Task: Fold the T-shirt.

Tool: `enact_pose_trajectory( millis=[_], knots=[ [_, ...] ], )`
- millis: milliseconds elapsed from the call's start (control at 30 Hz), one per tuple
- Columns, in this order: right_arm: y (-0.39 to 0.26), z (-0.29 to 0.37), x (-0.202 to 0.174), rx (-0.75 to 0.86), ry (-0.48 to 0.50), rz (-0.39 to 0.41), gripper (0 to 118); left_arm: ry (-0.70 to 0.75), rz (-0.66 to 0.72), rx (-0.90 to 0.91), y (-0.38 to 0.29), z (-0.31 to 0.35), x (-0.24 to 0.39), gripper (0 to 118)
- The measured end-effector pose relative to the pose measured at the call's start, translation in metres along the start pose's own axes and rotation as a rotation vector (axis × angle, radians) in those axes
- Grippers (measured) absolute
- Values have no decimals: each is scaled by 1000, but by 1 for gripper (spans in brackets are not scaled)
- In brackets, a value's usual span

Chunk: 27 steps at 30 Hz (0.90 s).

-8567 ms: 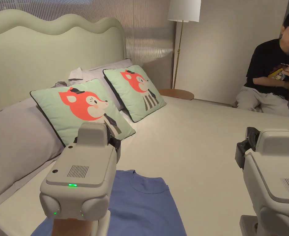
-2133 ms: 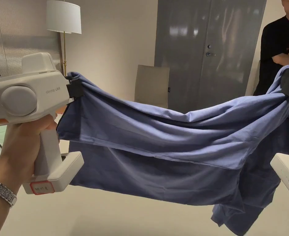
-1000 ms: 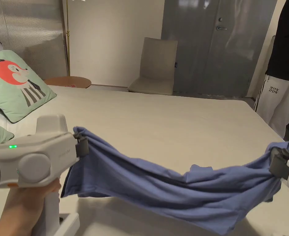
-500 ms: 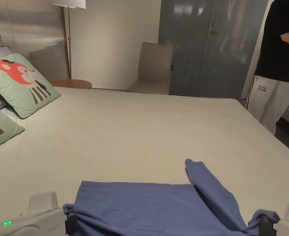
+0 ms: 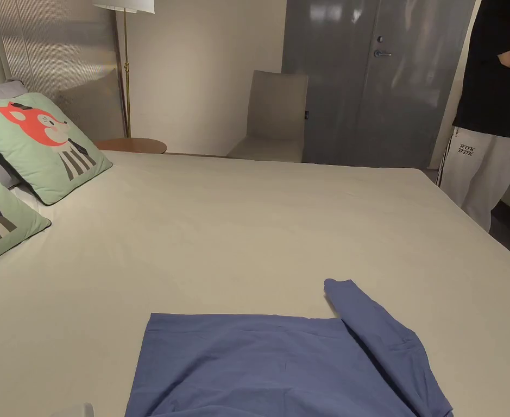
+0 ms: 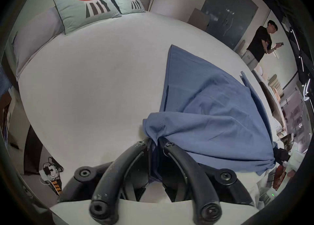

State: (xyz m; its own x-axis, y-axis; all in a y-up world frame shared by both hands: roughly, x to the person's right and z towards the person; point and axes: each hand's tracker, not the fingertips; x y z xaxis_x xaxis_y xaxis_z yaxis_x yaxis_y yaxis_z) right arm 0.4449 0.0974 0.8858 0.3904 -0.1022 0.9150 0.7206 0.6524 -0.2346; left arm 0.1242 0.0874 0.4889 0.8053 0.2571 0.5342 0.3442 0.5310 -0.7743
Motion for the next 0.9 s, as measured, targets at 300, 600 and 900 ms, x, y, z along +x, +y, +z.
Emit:
enact_pose_trajectory(
  millis=[300, 600, 900],
  knots=[
    [28, 56, -9, 338, 20, 89, 107, -37, -96, 331, 29, 61, 25, 108],
    [80, 137, -61, 759, 105, 99, 86, -115, -248, 742, 59, 138, 89, 49],
    [90, 125, -82, 780, 132, 121, 1, -149, -282, 738, 75, 133, 100, 0]
  ],
)
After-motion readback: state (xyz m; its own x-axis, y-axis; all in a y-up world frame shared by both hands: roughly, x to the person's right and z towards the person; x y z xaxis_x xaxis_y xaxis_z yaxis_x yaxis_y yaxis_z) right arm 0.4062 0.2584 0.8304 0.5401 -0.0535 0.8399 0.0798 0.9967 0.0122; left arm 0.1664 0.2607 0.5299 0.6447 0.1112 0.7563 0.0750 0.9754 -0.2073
